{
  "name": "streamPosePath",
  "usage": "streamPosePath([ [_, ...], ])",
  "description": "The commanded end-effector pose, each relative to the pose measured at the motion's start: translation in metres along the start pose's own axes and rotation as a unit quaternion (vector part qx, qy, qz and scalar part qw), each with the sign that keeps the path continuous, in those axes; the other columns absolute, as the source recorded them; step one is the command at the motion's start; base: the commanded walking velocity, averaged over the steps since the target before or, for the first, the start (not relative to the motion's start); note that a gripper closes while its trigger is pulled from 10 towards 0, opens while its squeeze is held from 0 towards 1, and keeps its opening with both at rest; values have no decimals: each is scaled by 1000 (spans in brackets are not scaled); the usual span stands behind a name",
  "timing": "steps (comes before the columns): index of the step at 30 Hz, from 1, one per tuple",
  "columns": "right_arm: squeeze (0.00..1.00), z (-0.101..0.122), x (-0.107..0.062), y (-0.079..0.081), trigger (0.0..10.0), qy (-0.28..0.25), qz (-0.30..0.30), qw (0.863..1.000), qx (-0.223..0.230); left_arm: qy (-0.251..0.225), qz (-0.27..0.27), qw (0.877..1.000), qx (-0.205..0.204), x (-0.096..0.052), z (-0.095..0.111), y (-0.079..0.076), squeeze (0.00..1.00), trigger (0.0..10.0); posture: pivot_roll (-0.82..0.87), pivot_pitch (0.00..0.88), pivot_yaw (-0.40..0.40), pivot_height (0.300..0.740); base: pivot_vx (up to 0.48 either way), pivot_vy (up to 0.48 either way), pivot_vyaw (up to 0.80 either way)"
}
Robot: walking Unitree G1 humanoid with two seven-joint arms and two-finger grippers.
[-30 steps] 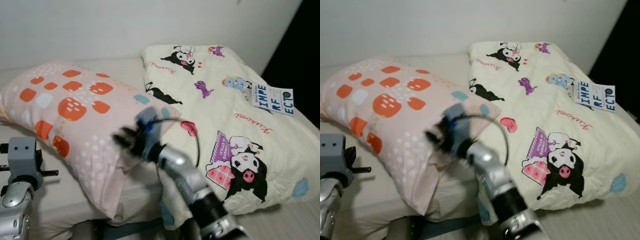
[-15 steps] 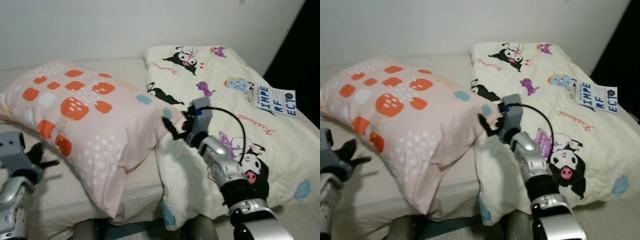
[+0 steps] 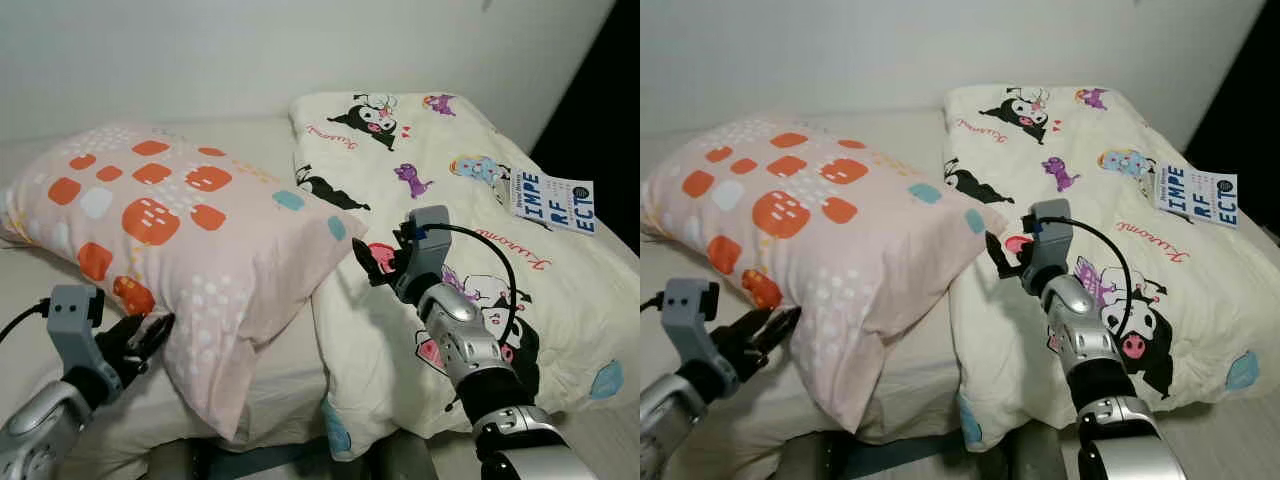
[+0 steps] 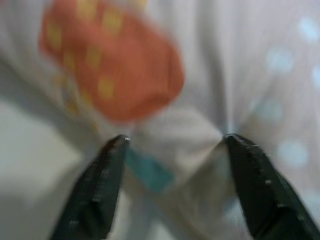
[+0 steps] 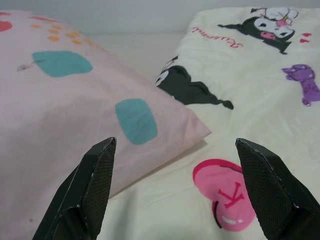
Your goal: Clean up the room
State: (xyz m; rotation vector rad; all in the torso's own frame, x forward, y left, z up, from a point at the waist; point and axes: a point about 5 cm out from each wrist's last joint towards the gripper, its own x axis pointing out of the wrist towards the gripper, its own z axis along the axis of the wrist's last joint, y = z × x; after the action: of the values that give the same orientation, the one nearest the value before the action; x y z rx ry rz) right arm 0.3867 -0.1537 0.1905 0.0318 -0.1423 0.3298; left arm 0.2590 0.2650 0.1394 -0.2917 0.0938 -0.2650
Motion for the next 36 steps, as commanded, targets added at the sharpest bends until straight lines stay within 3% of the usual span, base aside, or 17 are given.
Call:
streamPosePath([
  [1, 0, -6, -4, -2, 10000, 1, -5, 1000, 8, -5, 4, 997, -75, -9, 0, 6, 1000, 10000, 63, 242, -56, 546, 0, 0, 0],
  [3, 0, -7, -4, -2, 10000, 1, -6, 1000, 10, -17, 5, 994, -109, -10, 1, 7, 1000, 10000, 63, 242, -56, 546, 0, 0, 0],
  [5, 0, -7, -4, -2, 10000, 1, -6, 1000, 10, -17, 5, 994, -109, -10, 1, 7, 1000, 10000, 63, 242, -56, 546, 0, 0, 0],
  [7, 0, -8, -5, -1, 10000, 2, -6, 1000, 12, -49, -1, 978, -204, -13, 1, 11, 1000, 10000, 61, 241, -53, 546, 0, 0, 0],
  [9, 0, -8, -5, -1, 10000, 2, -6, 1000, 12, -49, -1, 978, -204, -13, 1, 11, 1000, 10000, 61, 241, -53, 546, 0, 0, 0],
  [11, 0, -11, -6, 2, 10000, 7, 4, 1000, 15, -76, -10, 958, -275, -16, 0, 14, 1000, 10000, 59, 242, -53, 546, 0, 0, 0],
  [15, 0, -18, -11, 11, 10000, 19, 42, 999, 16, -87, -23, 944, -316, -19, -2, 14, 1000, 10000, 58, 245, -56, 546, 0, 0, 0],
  [18, 0, -25, -22, 29, 10000, 26, 113, 993, 17, -52, -47, 947, -312, -19, -12, 3, 1000, 10000, 57, 249, -58, 546, 0, 0, 0],
  [22, 0, -27, -27, 39, 10000, 24, 143, 989, 24, -27, -50, 954, -294, -16, -18, -5, 1000, 10000, 56, 250, -58, 546, 0, 0, 0],
  [25, 0, -29, -37, 62, 10000, 24, 199, 979, 28, 16, -29, 965, -261, -8, -32, -13, 1000, 10000, 49, 254, -55, 546, 0, 0, 0],
  [28, 0, -29, -38, 65, 10000, 23, 204, 978, 30, 18, -25, 965, -259, -7, -34, -14, 1000, 10000, 48, 255, -56, 546, 0, 0, 0],
  [29, 0, -29, -39, 67, 10000, 23, 207, 977, 33, 18, -24, 965, -261, -5, -34, -15, 910, 10000, 47, 257, -54, 546, 0, 0, 0],
  [30, 0, -29, -39, 67, 10000, 23, 207, 977, 33, 18, -24, 965, -261, -5, -34, -15, 910, 10000, 47, 257, -54, 546, 0, 0, 0],
  [31, 0, -29, -40, 69, 10000, 22, 213, 976, 38, 13, -24, 963, -269, -3, -33, -16, 573, 10000, 45, 258, -56, 546, 0, 0, 0],
  [32, 0, -29, -40, 69, 10000, 22, 213, 976, 38, 13, -24, 963, -269, -3, -33, -16, 573, 10000, 45, 258, -56, 546, 0, 0, 0],
  [33, 0, -28, -41, 72, 10000, 23, 218, 975, 41, 6, -26, 960, -279, -1, -31, -18, 43, 10000, 44, 259, -55, 546, 0, 0, 0],
  [36, 0, -29, -44, 78, 10000, 27, 229, 972, 47, -7, -28, 956, -293, 5, -29, -22, 0, 10000, 44, 261, -56, 546, 0, 0, 0],
])
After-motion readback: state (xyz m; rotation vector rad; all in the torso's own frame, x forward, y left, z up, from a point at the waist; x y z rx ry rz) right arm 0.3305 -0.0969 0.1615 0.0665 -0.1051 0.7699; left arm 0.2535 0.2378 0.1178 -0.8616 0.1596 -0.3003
